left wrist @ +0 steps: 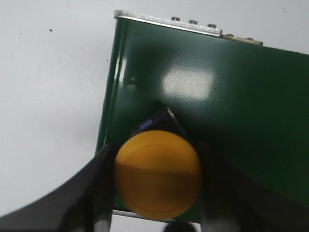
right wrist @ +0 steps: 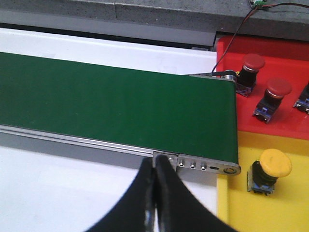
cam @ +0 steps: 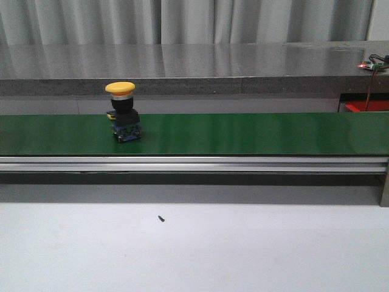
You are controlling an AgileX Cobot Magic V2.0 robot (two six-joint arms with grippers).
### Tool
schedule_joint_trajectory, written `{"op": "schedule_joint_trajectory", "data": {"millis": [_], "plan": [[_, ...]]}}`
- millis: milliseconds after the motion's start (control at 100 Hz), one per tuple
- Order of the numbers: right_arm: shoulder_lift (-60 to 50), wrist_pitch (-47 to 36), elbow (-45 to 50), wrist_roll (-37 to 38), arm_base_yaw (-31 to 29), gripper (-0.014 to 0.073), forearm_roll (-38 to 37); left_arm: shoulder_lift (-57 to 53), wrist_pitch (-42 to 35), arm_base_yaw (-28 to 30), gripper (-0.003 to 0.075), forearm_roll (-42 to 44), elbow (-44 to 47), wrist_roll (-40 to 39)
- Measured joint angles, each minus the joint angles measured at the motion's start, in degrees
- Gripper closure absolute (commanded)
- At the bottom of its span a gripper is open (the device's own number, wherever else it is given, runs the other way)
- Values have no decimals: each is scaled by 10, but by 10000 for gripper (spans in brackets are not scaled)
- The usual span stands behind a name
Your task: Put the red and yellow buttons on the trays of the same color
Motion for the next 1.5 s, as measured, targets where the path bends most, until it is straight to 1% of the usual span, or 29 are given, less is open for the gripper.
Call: {"op": "schedule_joint_trajectory", "data": {"millis": [80,130,170,240,290,520,790,910,980,1050,1100,1120,1170,1190,1240,1270,1500], "plan": [[0,0,0,0,0,660,0,0,0,0,409,-3,0,4],[0,0,0,0,0,660,0,0,0,0,361,-7,0,13],[0,0,0,0,0,660,0,0,0,0,307,-13,0,17],[0,0,0,0,0,660,0,0,0,0,247,-20,0,20],[0,0,0,0,0,660,0,0,0,0,230,-26,0,21],[0,0,0,0,0,660,0,-1,0,0,225,-41,0,24],[0,0,0,0,0,660,0,-41,-3,0,225,-135,0,65],[0,0,0,0,0,660,0,-67,-3,-2,231,-147,0,70],[0,0,0,0,0,660,0,-81,-3,-3,270,-148,0,71],[0,0,0,0,0,660,0,-98,-5,-7,347,-148,6,72],[0,0,0,0,0,660,0,-111,-7,-11,434,-148,13,74],[0,0,0,0,0,660,0,-116,-8,-12,458,-148,18,73],[0,0,0,0,0,660,0,-130,-12,-20,558,-148,30,74],[0,0,0,0,0,660,0,-136,-14,-24,584,-148,36,74],[0,0,0,0,0,660,0,-151,-25,-34,694,-148,54,75],[0,0,0,0,0,660,0,-162,-32,-42,743,-148,65,75],[0,0,0,0,0,660,0,-234,-88,-81,740,-146,162,75]]}}
